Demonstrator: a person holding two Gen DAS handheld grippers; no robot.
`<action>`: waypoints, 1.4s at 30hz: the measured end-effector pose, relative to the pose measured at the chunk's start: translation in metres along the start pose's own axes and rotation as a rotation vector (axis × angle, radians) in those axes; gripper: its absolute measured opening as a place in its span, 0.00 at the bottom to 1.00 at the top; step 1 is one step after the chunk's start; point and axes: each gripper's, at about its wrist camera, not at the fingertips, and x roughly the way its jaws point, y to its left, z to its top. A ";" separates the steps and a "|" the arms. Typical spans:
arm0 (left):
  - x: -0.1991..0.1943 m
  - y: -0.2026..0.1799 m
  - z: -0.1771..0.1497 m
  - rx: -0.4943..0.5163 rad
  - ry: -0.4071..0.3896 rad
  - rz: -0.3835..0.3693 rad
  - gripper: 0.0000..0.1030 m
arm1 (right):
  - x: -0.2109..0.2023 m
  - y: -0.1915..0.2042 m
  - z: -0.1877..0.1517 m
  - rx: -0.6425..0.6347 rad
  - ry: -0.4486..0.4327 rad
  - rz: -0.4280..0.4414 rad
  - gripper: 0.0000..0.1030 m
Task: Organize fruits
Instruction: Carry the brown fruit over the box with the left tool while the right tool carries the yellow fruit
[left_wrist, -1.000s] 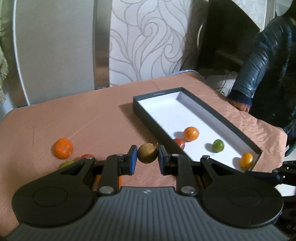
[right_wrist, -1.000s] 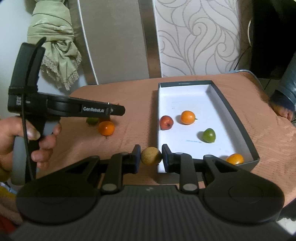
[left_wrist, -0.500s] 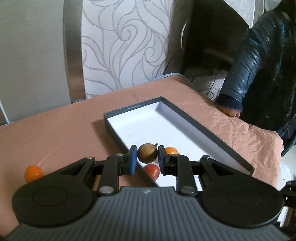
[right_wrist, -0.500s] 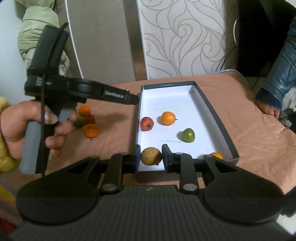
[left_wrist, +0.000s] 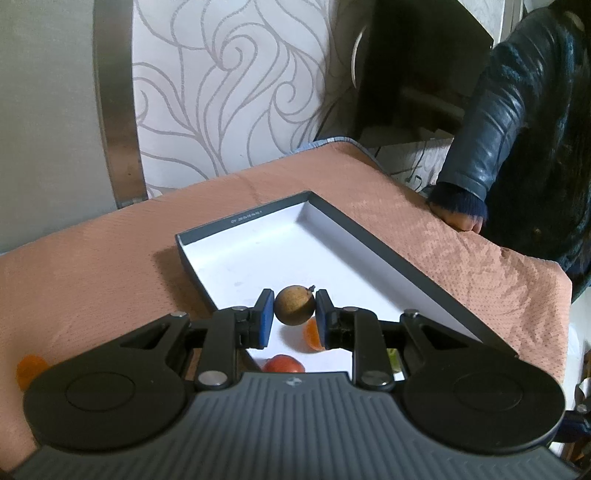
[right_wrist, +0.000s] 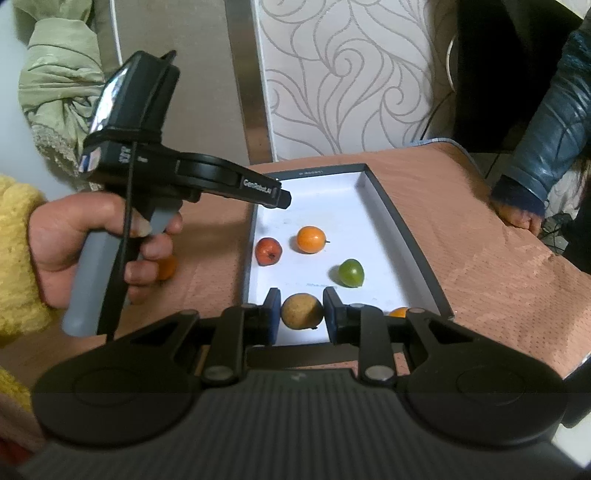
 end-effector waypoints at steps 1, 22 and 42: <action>0.004 -0.001 0.001 0.000 0.005 0.000 0.27 | -0.001 0.000 0.000 0.002 -0.001 -0.003 0.27; 0.071 -0.001 0.007 0.001 0.072 0.031 0.27 | -0.011 -0.006 -0.006 0.035 0.008 -0.066 0.27; 0.083 -0.013 0.010 0.019 0.077 0.049 0.30 | -0.013 -0.009 -0.007 0.031 0.024 -0.066 0.27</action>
